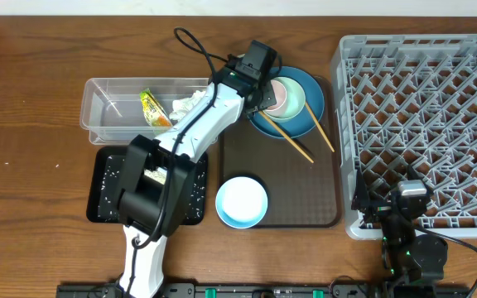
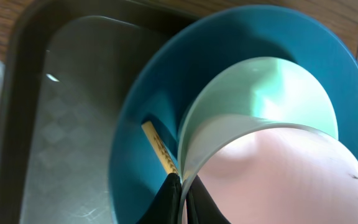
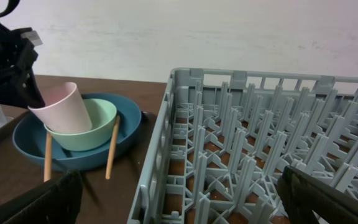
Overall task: Sort waste into correct bins and load items into the dishwasher rack
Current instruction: 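Lift the pink cup with the left gripper toward the dish rack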
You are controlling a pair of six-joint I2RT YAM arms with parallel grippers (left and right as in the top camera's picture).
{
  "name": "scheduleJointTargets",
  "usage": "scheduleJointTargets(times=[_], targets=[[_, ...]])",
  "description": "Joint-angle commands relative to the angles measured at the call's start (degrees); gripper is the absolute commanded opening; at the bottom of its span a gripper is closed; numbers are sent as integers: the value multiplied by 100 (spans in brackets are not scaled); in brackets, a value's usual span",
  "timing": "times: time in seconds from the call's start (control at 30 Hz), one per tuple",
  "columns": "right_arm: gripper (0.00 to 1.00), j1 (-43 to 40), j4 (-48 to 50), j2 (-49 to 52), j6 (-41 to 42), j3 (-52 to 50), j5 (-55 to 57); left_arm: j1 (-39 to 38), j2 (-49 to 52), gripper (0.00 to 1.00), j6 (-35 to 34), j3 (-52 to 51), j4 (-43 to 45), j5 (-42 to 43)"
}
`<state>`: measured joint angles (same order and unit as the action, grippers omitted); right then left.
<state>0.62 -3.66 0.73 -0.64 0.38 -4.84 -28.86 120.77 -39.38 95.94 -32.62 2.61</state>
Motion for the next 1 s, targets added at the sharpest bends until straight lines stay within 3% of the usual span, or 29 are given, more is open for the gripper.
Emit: scheduleJointTargets(times=[0.0,0.23,0.5,0.63,0.97], targets=[[99,57,-22,-13,-28,-9,33,81,-448,6,-11,-37,-33,52],[99,57,-22,-13,-26,-9,33,527,-1237,6,118,-37,-48,2284],[99,57,-22,-13,-26,-9,33,1534,-1718,6,186,-37,-28,6610],[99,57,-22,-13,-26,-9,33,1670,-1707,6,879,-39,-28,8467],[99,52,-48,-13,-197,-7,289,1486,-1707,7,1132,-39,-24,8614]])
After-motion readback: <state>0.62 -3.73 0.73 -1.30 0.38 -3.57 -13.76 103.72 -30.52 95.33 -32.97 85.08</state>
